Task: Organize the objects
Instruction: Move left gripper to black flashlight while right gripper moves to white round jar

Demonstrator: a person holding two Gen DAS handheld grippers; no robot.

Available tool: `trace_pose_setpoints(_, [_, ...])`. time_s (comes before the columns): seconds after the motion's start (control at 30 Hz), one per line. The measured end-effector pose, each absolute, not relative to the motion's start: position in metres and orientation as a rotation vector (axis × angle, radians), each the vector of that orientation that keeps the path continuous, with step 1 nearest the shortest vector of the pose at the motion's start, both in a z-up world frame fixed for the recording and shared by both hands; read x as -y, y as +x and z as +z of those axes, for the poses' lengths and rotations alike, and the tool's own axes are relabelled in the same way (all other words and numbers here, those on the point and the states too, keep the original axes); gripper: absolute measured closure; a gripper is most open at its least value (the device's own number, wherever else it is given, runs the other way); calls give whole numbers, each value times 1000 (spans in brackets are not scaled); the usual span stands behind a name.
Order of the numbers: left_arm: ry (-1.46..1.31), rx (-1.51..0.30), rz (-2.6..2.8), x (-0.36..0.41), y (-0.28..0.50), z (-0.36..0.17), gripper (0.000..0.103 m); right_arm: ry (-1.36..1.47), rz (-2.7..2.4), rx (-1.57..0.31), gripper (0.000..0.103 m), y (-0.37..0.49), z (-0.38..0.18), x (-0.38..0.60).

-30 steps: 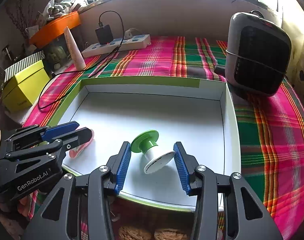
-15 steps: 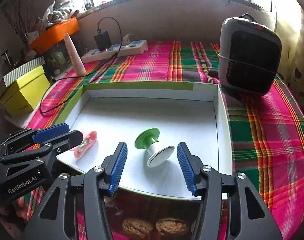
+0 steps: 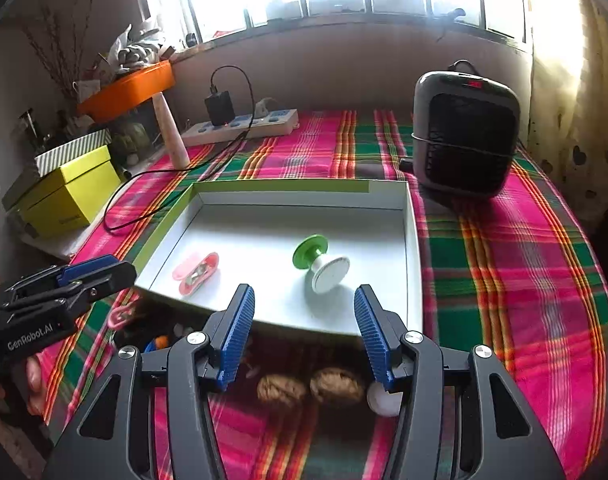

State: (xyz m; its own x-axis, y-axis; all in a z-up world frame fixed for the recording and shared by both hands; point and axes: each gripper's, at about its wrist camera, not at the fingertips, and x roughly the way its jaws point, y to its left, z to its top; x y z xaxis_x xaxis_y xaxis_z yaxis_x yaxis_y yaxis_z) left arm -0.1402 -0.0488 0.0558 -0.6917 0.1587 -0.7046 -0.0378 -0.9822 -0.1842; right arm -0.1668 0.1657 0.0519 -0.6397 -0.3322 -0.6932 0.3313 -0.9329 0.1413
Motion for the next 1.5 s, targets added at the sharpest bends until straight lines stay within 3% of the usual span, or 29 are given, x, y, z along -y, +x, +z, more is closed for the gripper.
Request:
trace_pose_setpoints(0.4, [-1199,223,2743,64,-101,38,61,1074,-2602,10,50,-132,49,-195])
trace_pose_setpoints(1.1, [-1269,249,2649,51,-99,9,61,1156,-2620,12,50,-114,29,-215])
trace_pose_setpoints(1.5, [-1238,115,2690,46,-104,14,61,1179,-2609,5,50,-116,26,-219])
